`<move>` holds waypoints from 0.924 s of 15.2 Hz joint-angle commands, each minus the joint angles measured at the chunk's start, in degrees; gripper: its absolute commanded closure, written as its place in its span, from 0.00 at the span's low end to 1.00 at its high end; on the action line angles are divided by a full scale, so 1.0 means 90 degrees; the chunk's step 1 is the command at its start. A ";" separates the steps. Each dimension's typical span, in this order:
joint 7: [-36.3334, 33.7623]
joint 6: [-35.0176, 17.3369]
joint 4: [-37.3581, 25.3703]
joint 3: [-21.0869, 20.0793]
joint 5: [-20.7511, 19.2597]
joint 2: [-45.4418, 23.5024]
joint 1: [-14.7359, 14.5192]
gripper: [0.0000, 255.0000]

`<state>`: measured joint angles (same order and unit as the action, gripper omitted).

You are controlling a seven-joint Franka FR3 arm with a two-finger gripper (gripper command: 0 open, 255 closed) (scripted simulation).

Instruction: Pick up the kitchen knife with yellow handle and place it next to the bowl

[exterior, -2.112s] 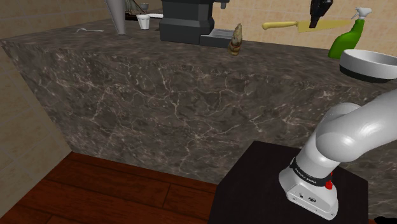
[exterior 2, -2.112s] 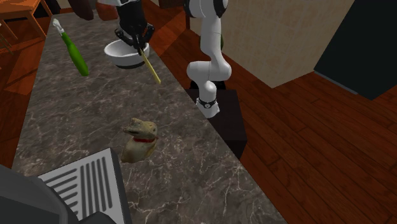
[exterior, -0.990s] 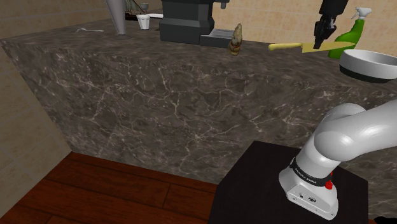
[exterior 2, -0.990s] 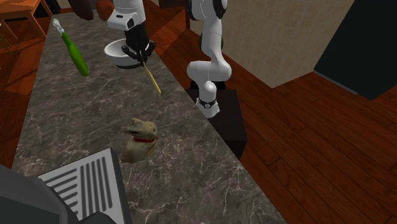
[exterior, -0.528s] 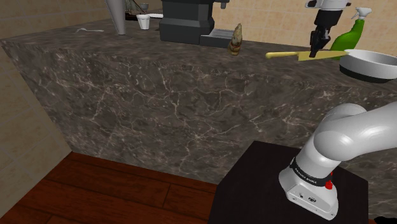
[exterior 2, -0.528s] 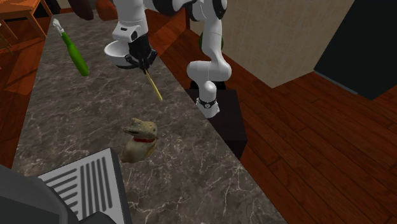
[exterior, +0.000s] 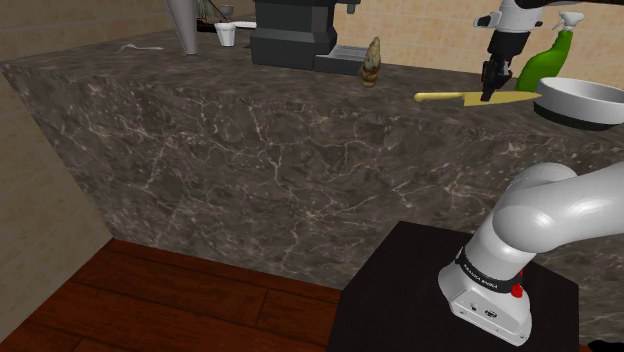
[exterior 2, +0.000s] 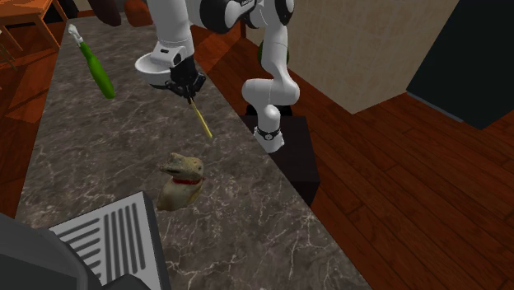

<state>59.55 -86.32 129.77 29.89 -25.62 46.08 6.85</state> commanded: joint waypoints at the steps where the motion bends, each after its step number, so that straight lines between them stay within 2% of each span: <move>1: -0.0001 -0.0013 0.0013 0.0005 -0.0004 0.0002 0.0001 1.00; 5: -0.0001 -0.0013 0.0012 0.0005 -0.0004 0.0001 0.0001 1.00; 6: -0.0001 -0.0013 0.0012 0.0005 -0.0004 0.0001 0.0001 0.00; 11: -0.0001 -0.0013 0.0012 0.0005 -0.0004 0.0001 0.0001 0.00; 14: 0.0073 0.0518 -0.0727 -0.0166 0.0171 -0.0222 -0.0089 0.00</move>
<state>60.07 -83.17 125.12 28.93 -24.54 44.56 6.24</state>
